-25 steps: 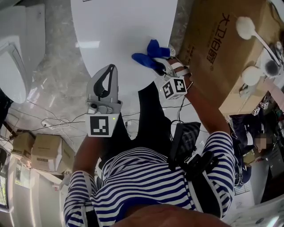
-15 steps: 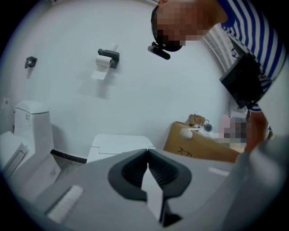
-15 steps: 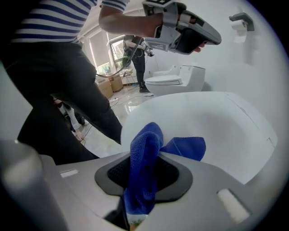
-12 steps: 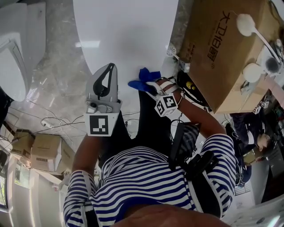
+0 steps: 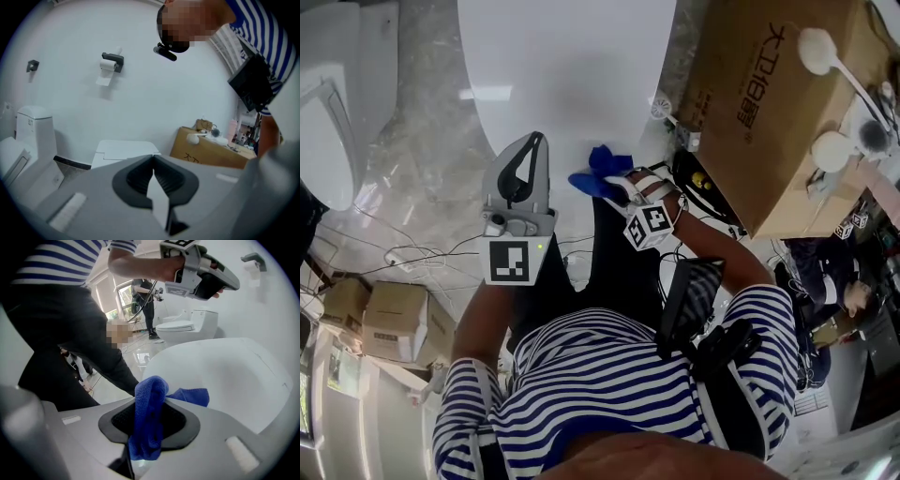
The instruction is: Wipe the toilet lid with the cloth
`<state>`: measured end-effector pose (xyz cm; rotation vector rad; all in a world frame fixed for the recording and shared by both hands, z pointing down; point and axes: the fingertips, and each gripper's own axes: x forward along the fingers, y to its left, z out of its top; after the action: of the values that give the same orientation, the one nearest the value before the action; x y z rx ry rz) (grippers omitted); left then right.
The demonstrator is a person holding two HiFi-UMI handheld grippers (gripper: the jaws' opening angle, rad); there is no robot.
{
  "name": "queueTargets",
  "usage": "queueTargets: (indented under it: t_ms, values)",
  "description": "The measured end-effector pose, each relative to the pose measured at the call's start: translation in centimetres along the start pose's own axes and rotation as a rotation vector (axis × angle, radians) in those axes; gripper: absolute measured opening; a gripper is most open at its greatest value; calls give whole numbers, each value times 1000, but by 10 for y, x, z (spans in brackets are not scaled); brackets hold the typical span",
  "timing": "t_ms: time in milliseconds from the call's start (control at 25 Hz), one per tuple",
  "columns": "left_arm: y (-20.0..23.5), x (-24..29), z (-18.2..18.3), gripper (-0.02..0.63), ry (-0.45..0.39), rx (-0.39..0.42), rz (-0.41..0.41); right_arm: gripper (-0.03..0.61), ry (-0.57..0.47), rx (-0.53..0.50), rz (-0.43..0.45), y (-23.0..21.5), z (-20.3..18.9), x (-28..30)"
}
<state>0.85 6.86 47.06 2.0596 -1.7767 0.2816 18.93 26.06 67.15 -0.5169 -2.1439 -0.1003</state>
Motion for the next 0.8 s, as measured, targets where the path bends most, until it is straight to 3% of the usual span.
queueTargets:
  t_ms: [280,480,800]
  values:
    - [2,-15,21,3,-28,-1,33,123,-128,140,-182,-56,57,-52]
    - [4,-32,53,3,-71,10,53,123,-268,268,-367,-109,114,-114]
    - [-12,-90,155,3,-120,50,66,124,-477,441,-662,-164,220,-271]
